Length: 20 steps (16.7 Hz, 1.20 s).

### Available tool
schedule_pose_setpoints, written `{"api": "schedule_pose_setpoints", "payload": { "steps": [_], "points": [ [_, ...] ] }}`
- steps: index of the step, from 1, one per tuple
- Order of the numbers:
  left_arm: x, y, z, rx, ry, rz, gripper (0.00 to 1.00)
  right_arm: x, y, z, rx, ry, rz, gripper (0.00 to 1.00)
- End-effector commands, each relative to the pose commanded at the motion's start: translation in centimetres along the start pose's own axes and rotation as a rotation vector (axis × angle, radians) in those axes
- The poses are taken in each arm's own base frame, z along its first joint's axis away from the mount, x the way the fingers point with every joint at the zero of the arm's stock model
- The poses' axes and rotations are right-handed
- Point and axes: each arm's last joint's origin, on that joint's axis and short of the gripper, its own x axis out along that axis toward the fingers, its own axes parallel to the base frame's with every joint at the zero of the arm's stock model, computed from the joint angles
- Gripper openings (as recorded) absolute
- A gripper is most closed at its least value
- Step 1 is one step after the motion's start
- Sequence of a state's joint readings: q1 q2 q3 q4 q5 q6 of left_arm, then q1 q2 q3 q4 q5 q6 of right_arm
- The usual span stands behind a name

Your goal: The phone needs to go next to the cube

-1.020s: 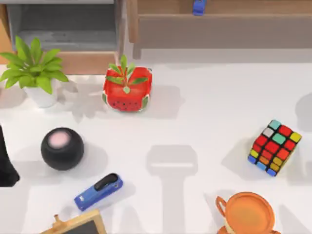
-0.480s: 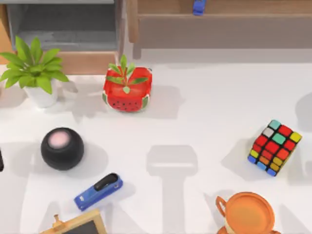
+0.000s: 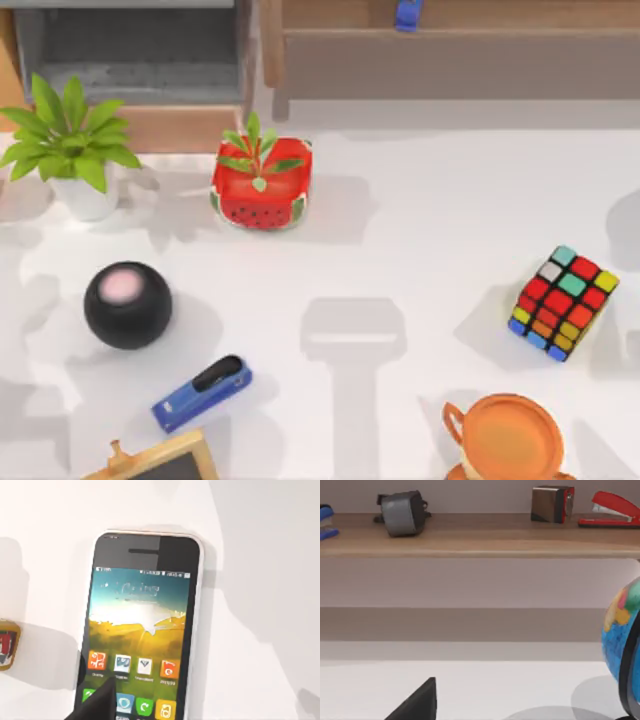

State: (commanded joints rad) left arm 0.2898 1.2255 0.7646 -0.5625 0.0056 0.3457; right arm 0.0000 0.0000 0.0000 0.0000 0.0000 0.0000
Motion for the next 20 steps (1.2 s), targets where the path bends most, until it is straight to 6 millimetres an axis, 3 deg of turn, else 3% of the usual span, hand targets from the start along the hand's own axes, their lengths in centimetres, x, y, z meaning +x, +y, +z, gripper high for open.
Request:
{"api": "schedule_pose_setpoints", "payload": {
  "steps": [4, 9, 13, 20],
  "points": [
    [4.8, 3.0, 2.3, 0.04, 0.268, -0.088, 1.0, 0.0, 0.0, 0.0, 0.0, 0.0, 0.0, 1.0],
    [10.0, 6.1, 3.4, 0.07, 0.459, -0.177, 1.0, 0.0, 0.0, 0.0, 0.0, 0.0, 0.0, 1.0],
    [11.1, 7.4, 3.6, 0.066, 0.492, -0.186, 1.0, 0.0, 0.0, 0.0, 0.0, 0.0, 0.0, 1.0],
    [11.4, 6.3, 3.7, 0.068, 0.489, -0.186, 1.0, 0.0, 0.0, 0.0, 0.0, 0.0, 0.0, 1.0]
  ]
}}
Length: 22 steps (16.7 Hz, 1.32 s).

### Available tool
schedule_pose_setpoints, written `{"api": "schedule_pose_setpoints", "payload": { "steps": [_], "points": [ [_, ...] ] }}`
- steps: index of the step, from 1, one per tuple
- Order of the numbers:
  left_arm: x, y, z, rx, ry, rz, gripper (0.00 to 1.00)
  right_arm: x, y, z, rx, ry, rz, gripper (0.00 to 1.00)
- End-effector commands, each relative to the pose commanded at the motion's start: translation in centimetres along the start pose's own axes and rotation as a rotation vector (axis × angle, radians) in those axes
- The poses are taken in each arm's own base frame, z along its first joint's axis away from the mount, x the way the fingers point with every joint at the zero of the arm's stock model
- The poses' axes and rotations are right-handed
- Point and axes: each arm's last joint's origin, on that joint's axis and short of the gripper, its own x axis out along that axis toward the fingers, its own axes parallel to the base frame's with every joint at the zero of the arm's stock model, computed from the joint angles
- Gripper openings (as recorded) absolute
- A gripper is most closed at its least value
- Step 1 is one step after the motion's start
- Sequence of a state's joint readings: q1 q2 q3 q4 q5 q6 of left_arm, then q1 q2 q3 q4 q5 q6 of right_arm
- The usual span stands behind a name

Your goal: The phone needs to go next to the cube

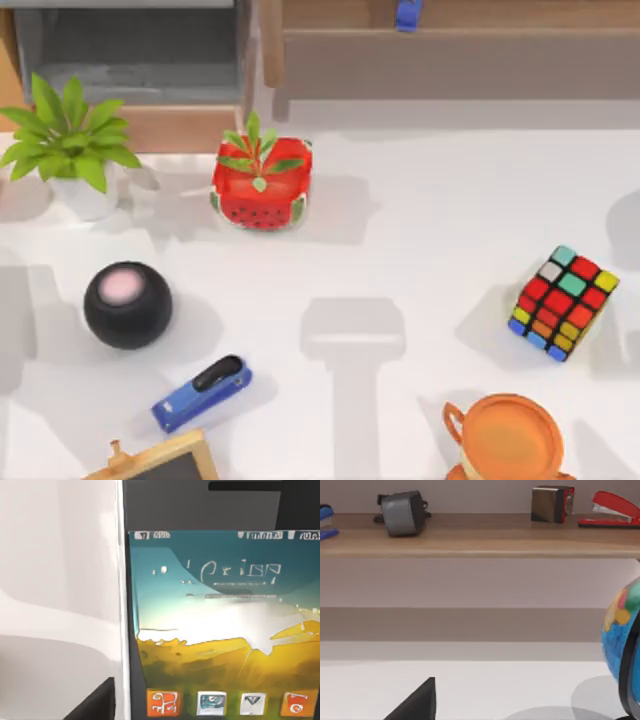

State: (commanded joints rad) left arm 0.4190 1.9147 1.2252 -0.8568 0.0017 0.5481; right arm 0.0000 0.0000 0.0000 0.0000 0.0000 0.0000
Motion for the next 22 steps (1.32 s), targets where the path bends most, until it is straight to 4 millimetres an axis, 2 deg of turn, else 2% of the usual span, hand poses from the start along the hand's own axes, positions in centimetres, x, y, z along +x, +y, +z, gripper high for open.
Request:
{"api": "schedule_pose_setpoints", "payload": {
  "steps": [3, 6, 9, 13, 22],
  "points": [
    [1.6, -0.8, 0.4, 0.002, 0.004, -0.002, 1.0, 0.0, 0.0, 0.0, 0.0, 0.0, 0.0, 1.0],
    [3.1, -0.1, 0.0, -0.001, 0.008, -0.005, 1.0, 0.0, 0.0, 0.0, 0.0, 0.0, 0.0, 1.0],
    [3.6, 1.0, -0.4, -0.002, 0.003, -0.001, 1.0, 0.0, 0.0, 0.0, 0.0, 0.0, 0.0, 1.0],
    [3.6, 1.0, -0.4, -0.002, 0.002, -0.001, 1.0, 0.0, 0.0, 0.0, 0.0, 0.0, 0.0, 1.0],
    [3.6, 1.0, -0.4, -0.002, 0.002, -0.001, 0.32, 0.0, 0.0, 0.0, 0.0, 0.0, 0.0, 1.0]
  ]
}}
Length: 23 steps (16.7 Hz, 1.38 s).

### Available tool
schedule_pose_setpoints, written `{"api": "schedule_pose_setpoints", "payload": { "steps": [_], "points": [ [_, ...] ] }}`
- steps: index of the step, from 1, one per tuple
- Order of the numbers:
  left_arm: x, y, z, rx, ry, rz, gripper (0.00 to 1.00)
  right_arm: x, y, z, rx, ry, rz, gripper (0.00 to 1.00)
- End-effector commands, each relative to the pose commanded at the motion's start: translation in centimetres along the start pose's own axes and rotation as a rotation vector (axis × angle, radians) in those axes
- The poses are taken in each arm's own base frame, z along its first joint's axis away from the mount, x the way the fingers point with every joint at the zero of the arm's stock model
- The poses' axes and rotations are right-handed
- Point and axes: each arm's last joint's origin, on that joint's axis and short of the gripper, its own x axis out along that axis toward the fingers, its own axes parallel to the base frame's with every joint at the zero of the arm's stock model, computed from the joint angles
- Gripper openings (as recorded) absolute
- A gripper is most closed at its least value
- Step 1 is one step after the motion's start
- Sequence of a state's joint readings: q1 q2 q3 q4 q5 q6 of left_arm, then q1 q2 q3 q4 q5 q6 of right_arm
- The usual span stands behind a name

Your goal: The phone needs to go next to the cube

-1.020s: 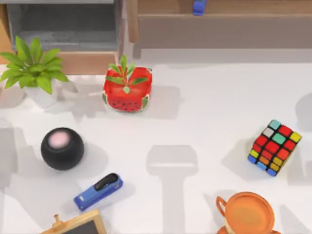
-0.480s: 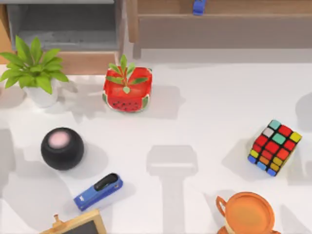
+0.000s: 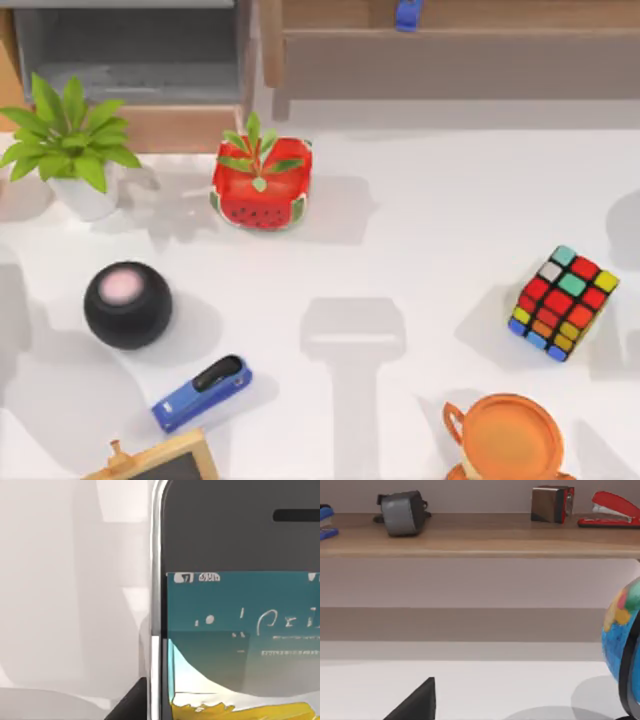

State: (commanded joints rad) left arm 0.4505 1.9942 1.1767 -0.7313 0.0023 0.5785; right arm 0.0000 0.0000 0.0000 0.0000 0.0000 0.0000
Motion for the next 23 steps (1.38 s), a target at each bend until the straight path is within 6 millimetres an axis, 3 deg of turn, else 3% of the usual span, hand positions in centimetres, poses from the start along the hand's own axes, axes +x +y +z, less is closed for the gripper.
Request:
{"api": "schedule_pose_setpoints", "payload": {
  "steps": [4, 5, 12, 13, 19, 23],
  "points": [
    [0.0, 0.0, 0.0, 0.0, 0.0, 0.0, 0.02, 0.0, 0.0, 0.0, 0.0, 0.0, 0.0, 1.0],
    [0.0, 0.0, 0.0, 0.0, 0.0, 0.0, 0.0, 0.0, 0.0, 0.0, 0.0, 0.0, 0.0, 1.0],
    [0.0, 0.0, 0.0, 0.0, 0.0, 0.0, 0.0, 0.0, 0.0, 0.0, 0.0, 0.0, 0.0, 1.0],
    [-1.0, -0.3, 0.2, -0.001, -0.028, -0.011, 0.0, 0.0, 0.0, 0.0, 0.0, 0.0, 0.0, 1.0],
    [-2.3, -2.0, 0.8, -0.013, -0.061, 0.001, 0.0, 0.0, 0.0, 0.0, 0.0, 0.0, 0.0, 1.0],
    [-3.5, -1.7, 1.0, -0.006, -0.086, 0.016, 0.0, 0.0, 0.0, 0.0, 0.0, 0.0, 0.0, 1.0]
  ]
}}
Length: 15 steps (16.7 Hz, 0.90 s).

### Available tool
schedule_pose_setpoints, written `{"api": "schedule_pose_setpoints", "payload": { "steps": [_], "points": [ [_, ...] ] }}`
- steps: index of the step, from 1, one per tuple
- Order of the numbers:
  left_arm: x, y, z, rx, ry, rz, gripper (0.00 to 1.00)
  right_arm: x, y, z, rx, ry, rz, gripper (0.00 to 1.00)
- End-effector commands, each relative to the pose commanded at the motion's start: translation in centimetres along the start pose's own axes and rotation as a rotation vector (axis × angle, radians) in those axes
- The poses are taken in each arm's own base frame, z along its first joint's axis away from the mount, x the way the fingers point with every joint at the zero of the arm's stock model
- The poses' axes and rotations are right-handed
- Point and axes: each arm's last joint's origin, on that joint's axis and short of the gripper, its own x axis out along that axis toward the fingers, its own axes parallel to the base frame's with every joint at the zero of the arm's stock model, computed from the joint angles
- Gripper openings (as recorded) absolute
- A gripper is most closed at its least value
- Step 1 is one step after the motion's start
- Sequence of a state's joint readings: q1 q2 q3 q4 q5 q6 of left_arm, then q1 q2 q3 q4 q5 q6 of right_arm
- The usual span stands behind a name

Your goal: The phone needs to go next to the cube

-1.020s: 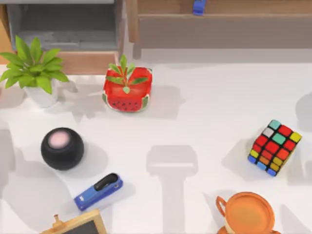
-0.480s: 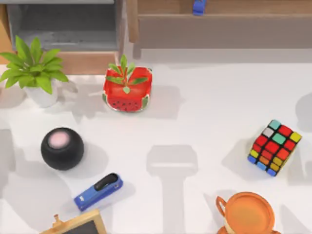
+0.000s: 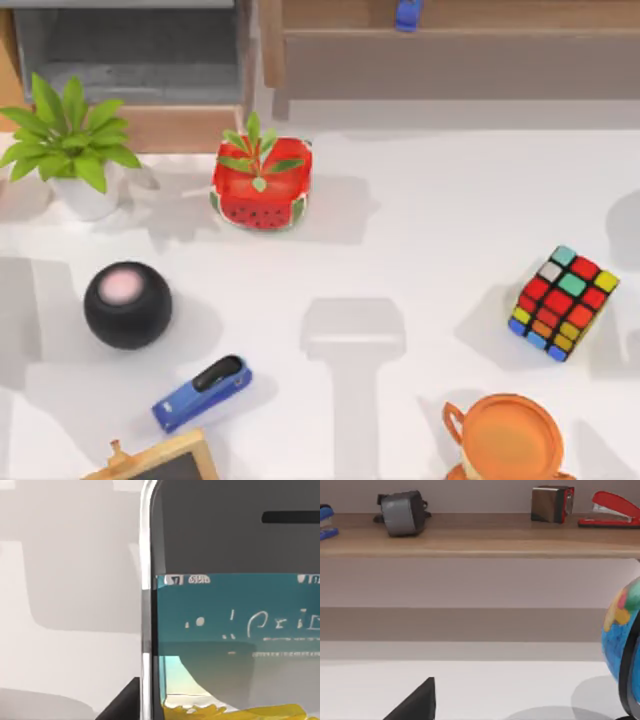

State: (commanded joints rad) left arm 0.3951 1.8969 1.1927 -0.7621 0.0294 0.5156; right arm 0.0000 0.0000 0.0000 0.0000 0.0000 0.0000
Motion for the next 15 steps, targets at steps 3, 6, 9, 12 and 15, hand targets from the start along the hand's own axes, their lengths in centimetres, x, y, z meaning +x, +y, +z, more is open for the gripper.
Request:
{"api": "schedule_pose_setpoints", "payload": {
  "steps": [3, 6, 9, 12, 15],
  "points": [
    [0.4, 1.1, -0.6, 0.003, 0.046, -0.021, 0.0, 0.0, 0.0, 0.0, 0.0, 0.0, 0.0, 1.0],
    [0.4, 1.5, -0.7, 0.004, 0.058, -0.027, 0.0, 0.0, 0.0, 0.0, 0.0, 0.0, 0.0, 1.0],
    [0.4, 1.3, -0.7, 0.009, 0.056, -0.026, 0.0, 0.0, 0.0, 0.0, 0.0, 0.0, 0.0, 1.0],
    [-1.8, 0.3, 0.5, -0.011, 0.026, -0.019, 0.0, 0.0, 0.0, 0.0, 0.0, 0.0, 0.0, 1.0],
    [-5.7, -1.9, 2.7, -0.087, -0.006, -0.023, 0.0, 0.0, 0.0, 0.0, 0.0, 0.0, 0.0, 1.0]
  ]
}}
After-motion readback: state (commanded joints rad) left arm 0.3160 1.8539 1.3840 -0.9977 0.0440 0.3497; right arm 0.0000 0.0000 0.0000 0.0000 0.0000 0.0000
